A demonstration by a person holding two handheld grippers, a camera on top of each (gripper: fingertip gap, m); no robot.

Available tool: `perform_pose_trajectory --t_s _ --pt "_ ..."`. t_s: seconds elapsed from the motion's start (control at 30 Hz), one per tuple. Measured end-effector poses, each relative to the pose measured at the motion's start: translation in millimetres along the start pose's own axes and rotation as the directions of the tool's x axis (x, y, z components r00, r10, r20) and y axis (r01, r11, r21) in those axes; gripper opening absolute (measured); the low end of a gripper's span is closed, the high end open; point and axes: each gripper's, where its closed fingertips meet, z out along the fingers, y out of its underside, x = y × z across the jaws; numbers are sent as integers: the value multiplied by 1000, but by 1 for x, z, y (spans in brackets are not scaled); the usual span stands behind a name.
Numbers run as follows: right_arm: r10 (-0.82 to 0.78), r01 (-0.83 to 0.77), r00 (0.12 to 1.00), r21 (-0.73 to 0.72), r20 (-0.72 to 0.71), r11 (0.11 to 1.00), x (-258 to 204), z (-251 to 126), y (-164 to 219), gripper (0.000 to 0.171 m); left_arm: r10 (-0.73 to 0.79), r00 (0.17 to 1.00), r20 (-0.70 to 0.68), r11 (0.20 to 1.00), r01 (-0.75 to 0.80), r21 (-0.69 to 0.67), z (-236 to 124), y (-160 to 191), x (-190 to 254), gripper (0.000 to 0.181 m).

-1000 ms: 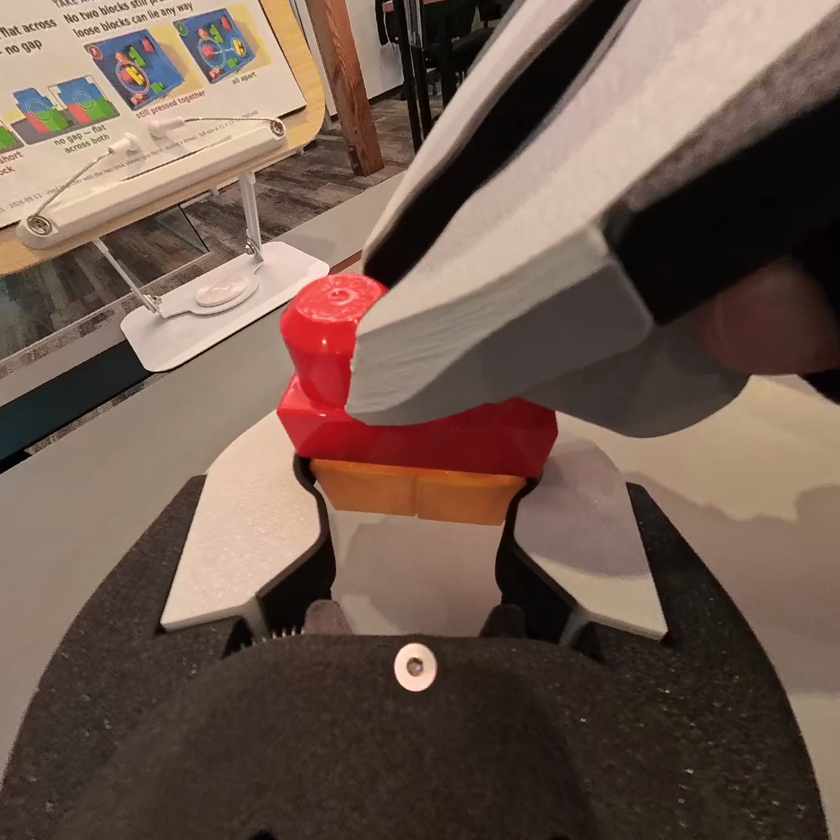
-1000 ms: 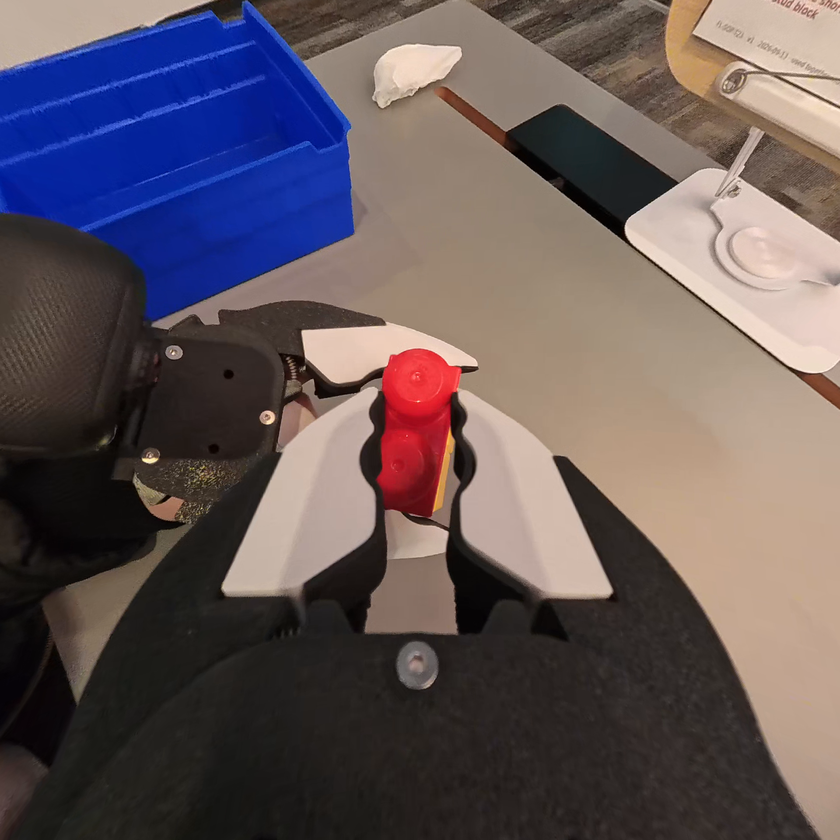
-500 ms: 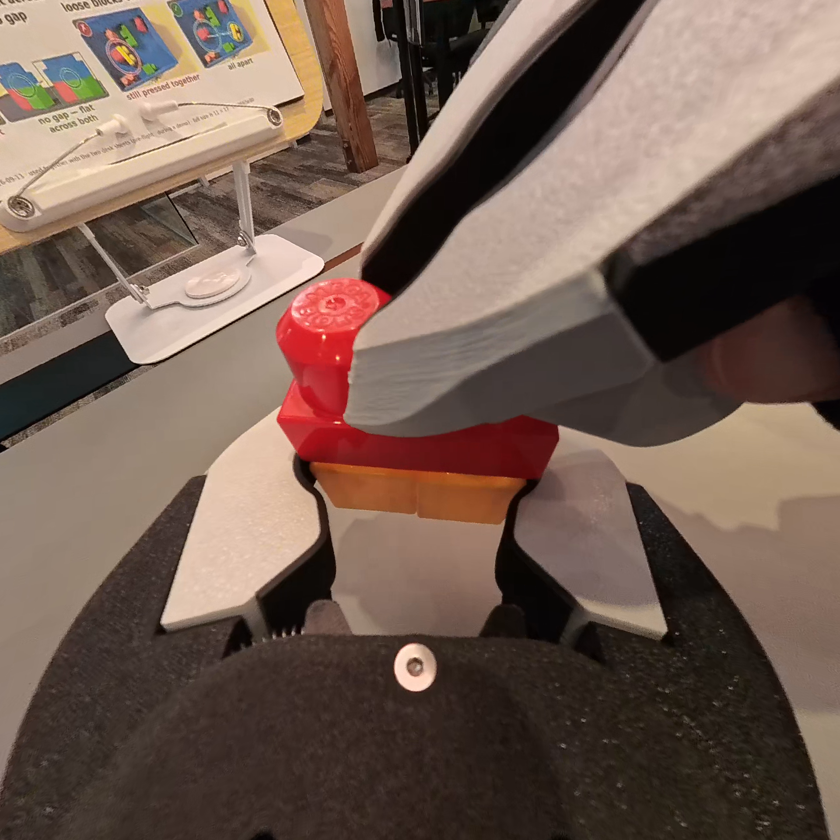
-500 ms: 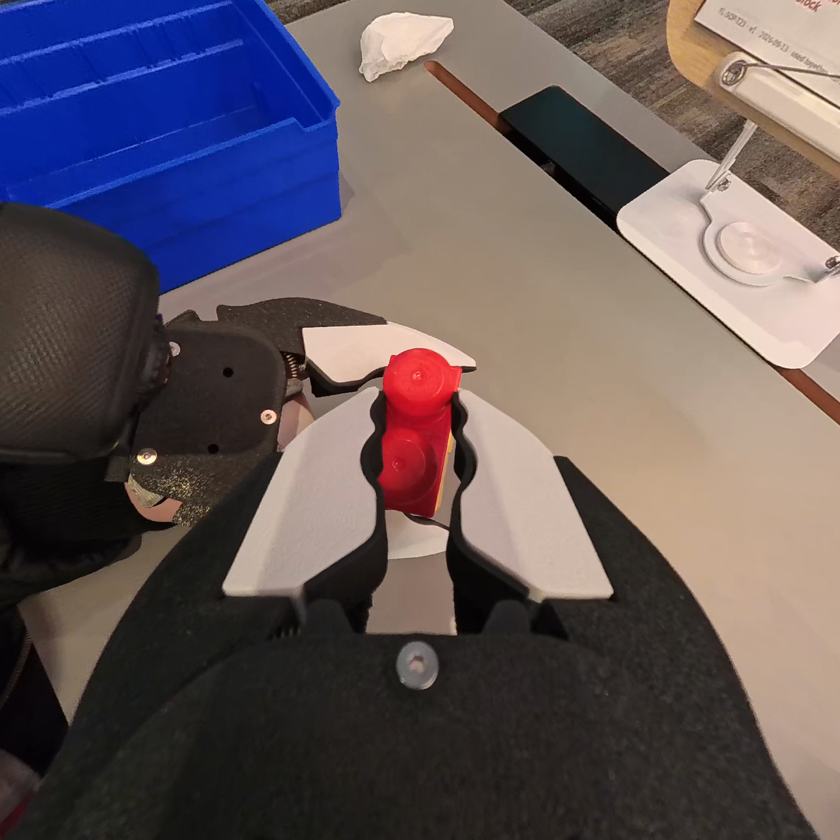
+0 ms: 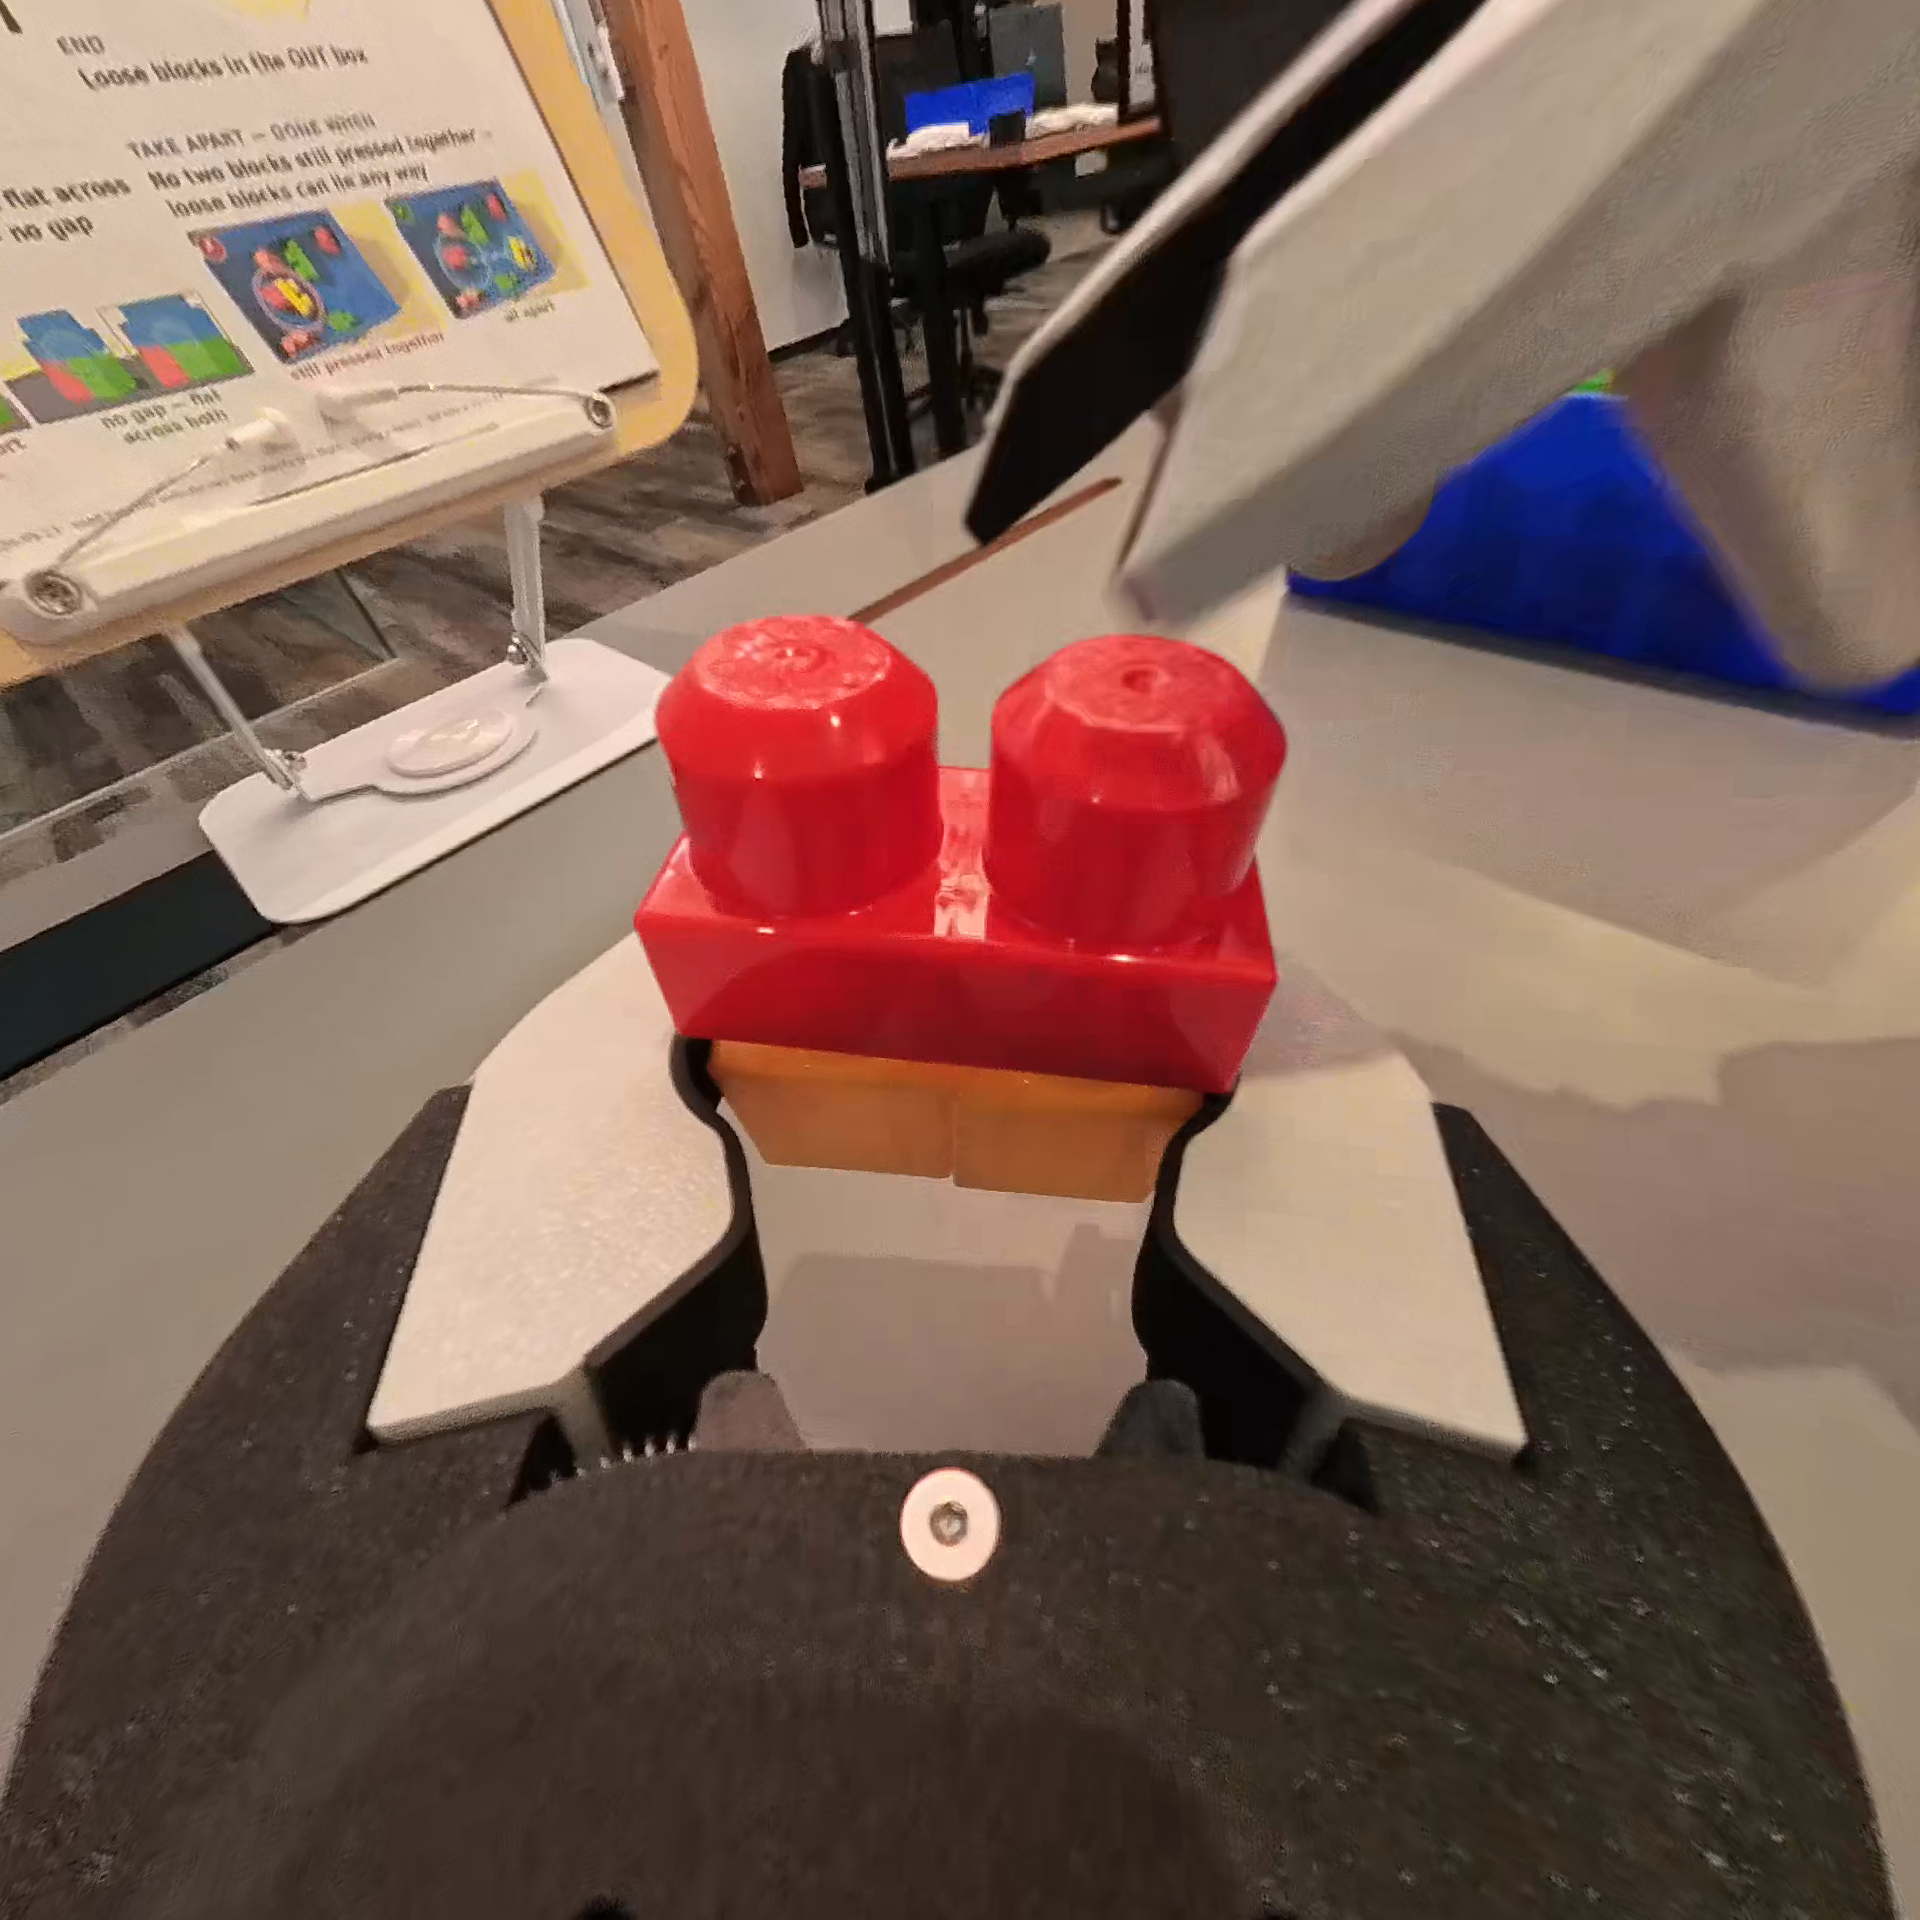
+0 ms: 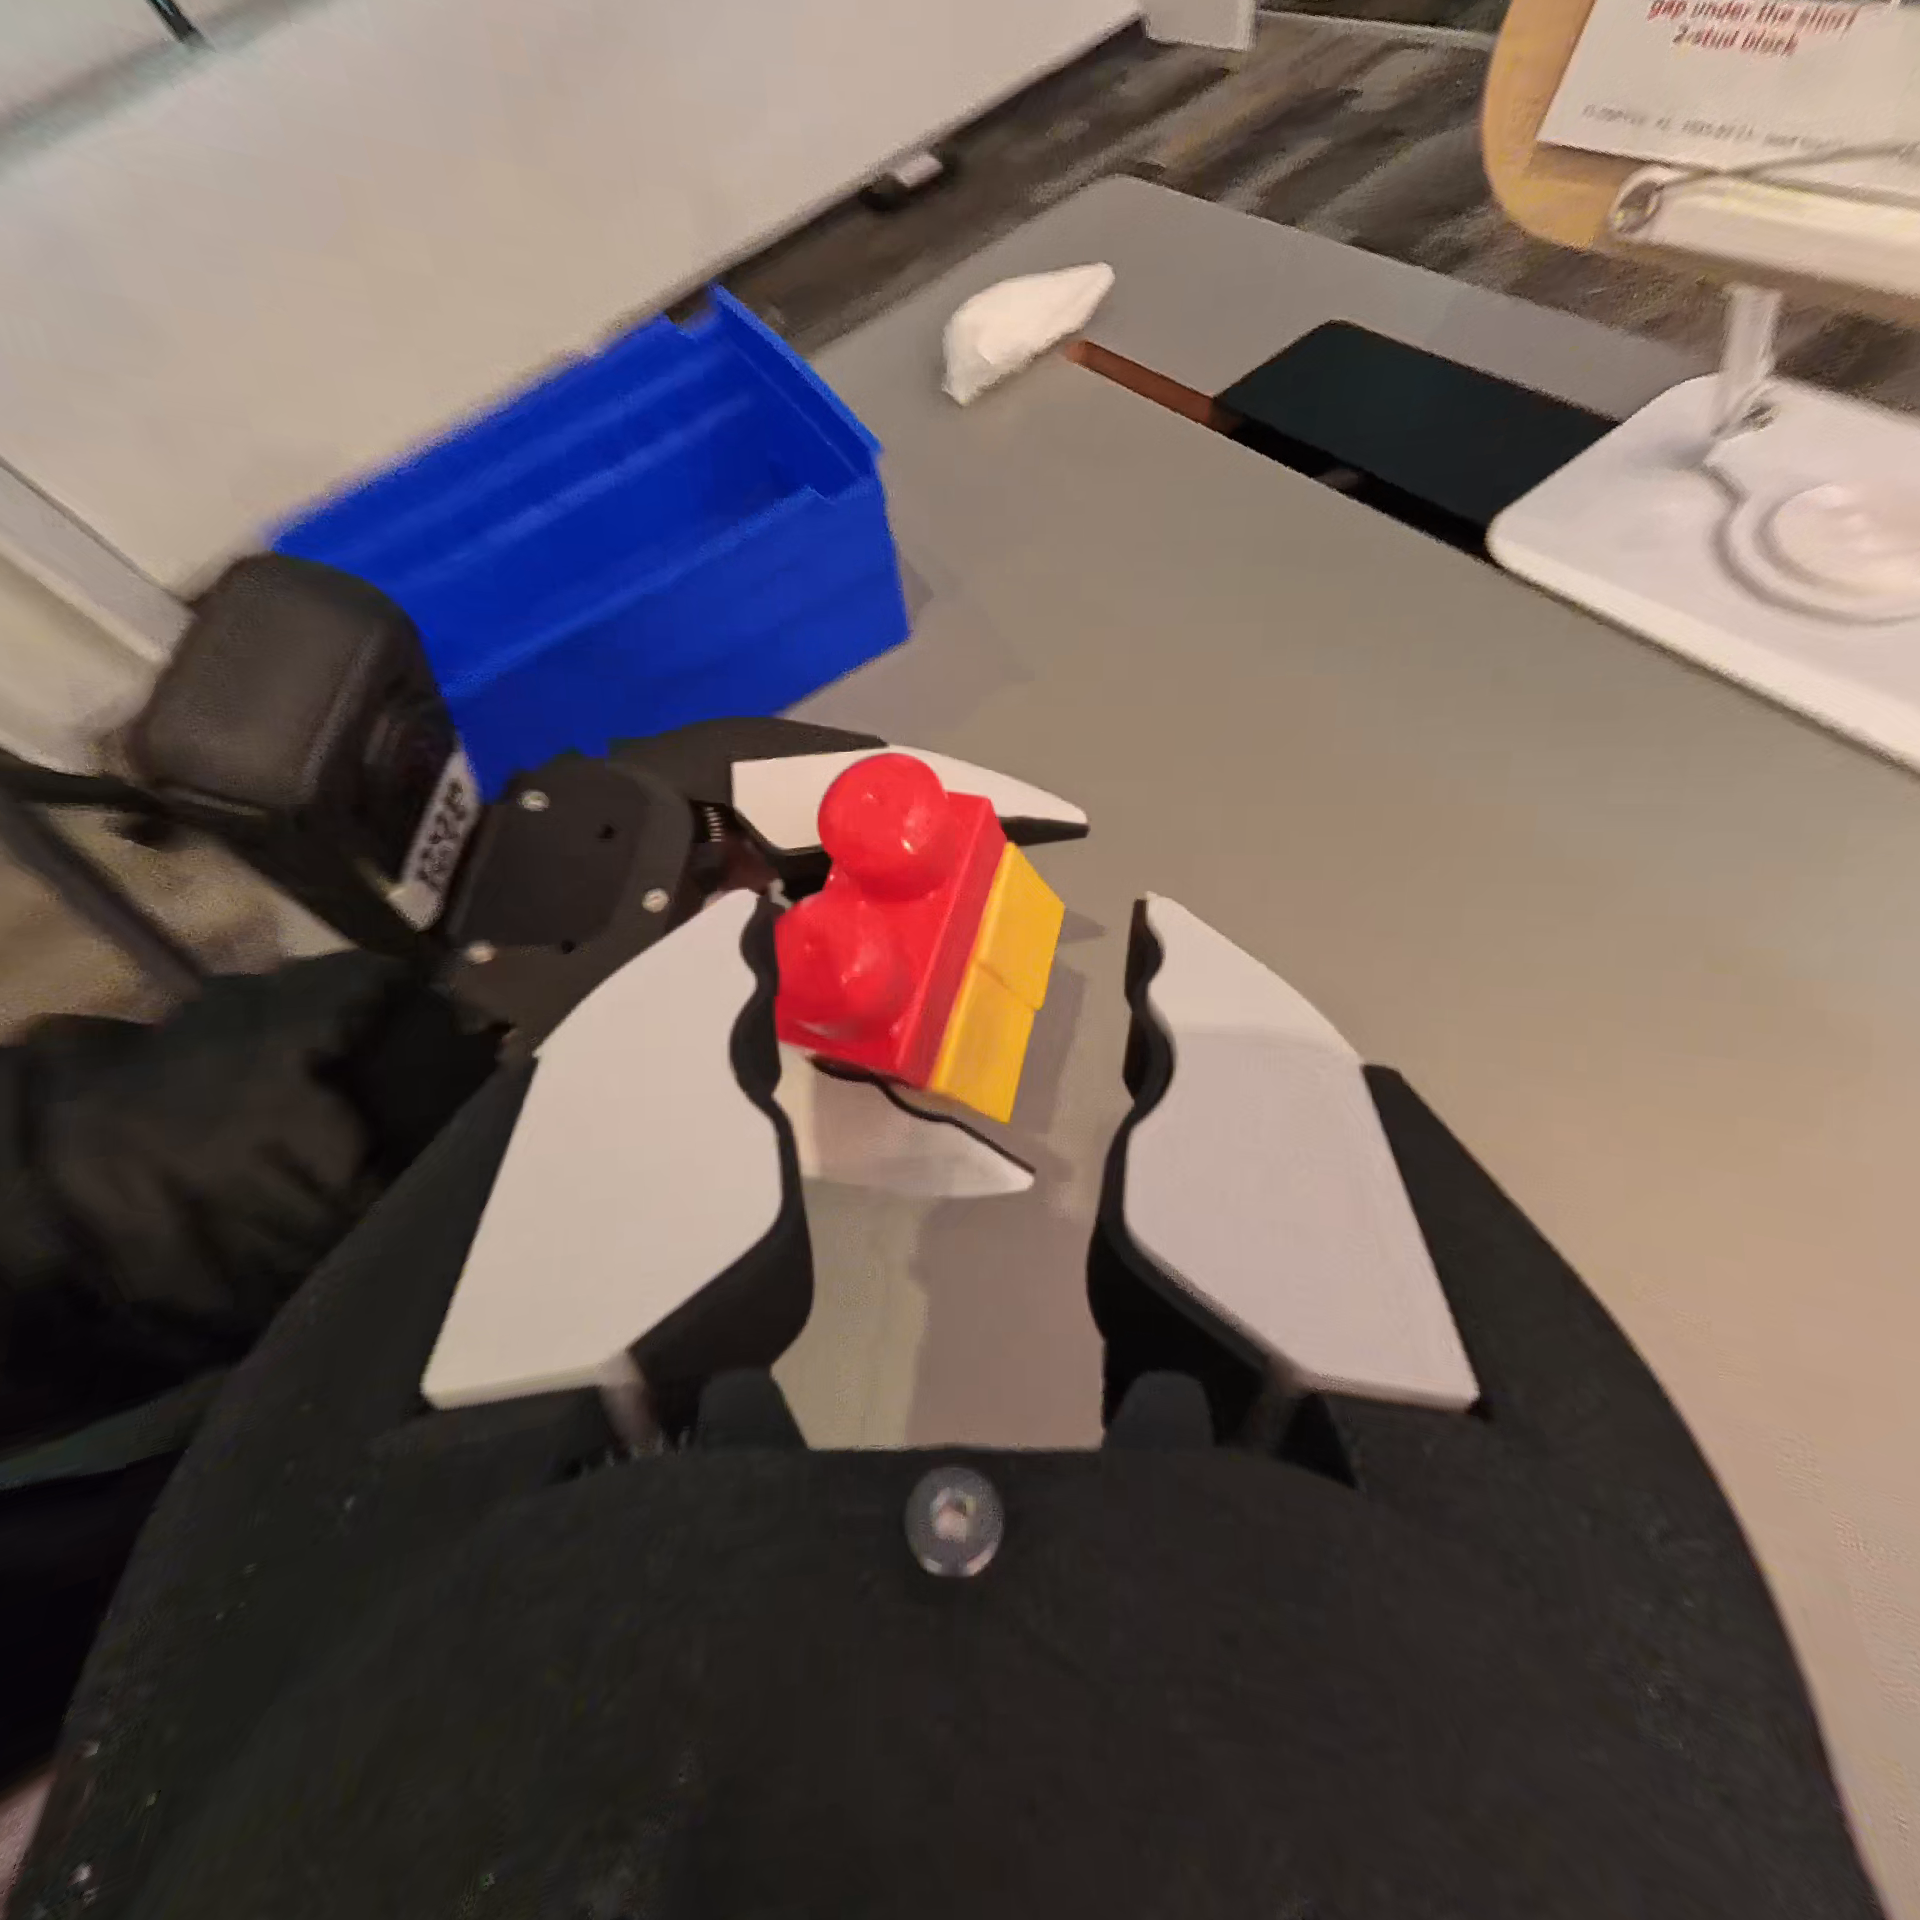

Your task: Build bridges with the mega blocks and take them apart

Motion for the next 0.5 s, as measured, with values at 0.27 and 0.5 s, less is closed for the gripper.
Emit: perform_pose_trajectory --t_s 0.27,0.5 --pt "460 -479 744 -93 485 873 -14 -17 16 96 50 997 -56 997 -47 64 -7 -14 15 89" --pt "595 -521 602 -302 532 798 -33 4 42 114 108 991 -82 993 -104 51 -5 -12 30 89"
